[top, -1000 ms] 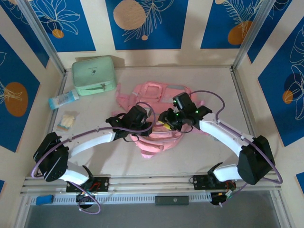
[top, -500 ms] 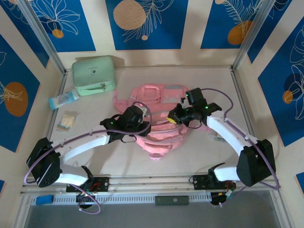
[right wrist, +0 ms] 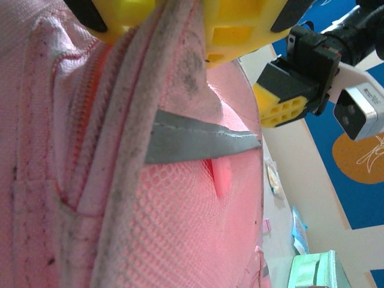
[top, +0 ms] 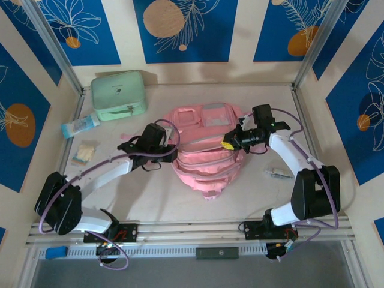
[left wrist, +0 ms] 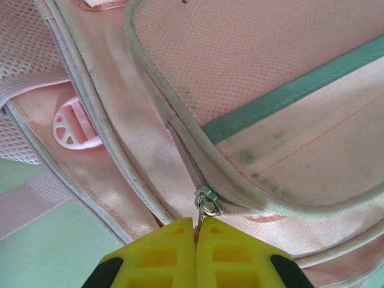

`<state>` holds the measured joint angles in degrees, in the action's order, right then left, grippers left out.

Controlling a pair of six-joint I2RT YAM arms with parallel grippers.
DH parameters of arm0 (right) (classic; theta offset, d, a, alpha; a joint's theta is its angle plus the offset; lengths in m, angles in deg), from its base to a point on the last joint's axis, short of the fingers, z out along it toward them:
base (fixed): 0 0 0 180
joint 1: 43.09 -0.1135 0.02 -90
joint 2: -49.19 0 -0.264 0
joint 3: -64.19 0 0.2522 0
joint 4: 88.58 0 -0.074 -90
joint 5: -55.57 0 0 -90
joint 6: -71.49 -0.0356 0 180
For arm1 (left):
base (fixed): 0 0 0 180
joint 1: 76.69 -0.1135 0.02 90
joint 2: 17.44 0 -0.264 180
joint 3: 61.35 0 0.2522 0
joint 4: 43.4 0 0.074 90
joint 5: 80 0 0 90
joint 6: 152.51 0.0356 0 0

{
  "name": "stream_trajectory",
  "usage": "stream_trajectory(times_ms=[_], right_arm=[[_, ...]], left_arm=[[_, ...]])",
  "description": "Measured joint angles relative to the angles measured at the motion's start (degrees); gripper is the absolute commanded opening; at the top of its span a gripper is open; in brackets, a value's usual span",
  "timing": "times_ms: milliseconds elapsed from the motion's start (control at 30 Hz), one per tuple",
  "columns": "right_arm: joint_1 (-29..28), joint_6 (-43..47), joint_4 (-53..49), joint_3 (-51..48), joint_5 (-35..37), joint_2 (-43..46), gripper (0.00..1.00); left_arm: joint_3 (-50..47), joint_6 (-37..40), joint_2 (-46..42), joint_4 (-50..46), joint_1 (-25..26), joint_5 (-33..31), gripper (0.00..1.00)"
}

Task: Pack the student bag
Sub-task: Unzip the student bag at the center of the table, then pick up the loose stationery from the middle-right of the table.

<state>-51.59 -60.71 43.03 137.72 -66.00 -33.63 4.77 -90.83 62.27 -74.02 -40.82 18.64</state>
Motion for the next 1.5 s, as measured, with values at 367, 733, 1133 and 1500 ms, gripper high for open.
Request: stream_trajectory(times_ms=[367,733,1133,1500], right_arm=[[0.7,4.4,-2.2,0.0,6.4,0.6,0.46],[4.8,1.5,-10.9,-5.0,23.5,15.2,0.98],[21.3,-8.5,-15.3,-17.2,39.6,19.2,0.99],[25.7,-11.9,-7.8,-16.8,42.4,7.1,0.99]], left_arm=[[-0.6,-1.0,1.2,0.6,-0.6,1.3,0.26],[-6.9,-7.1,-13.0,-2.2,4.7,-1.5,0.45],[-7.8,-10.8,-10.7,3.9,16.4,-2.8,0.57],[-4.3,-9.0,-4.3,5.8,17.3,-2.9,0.63]])
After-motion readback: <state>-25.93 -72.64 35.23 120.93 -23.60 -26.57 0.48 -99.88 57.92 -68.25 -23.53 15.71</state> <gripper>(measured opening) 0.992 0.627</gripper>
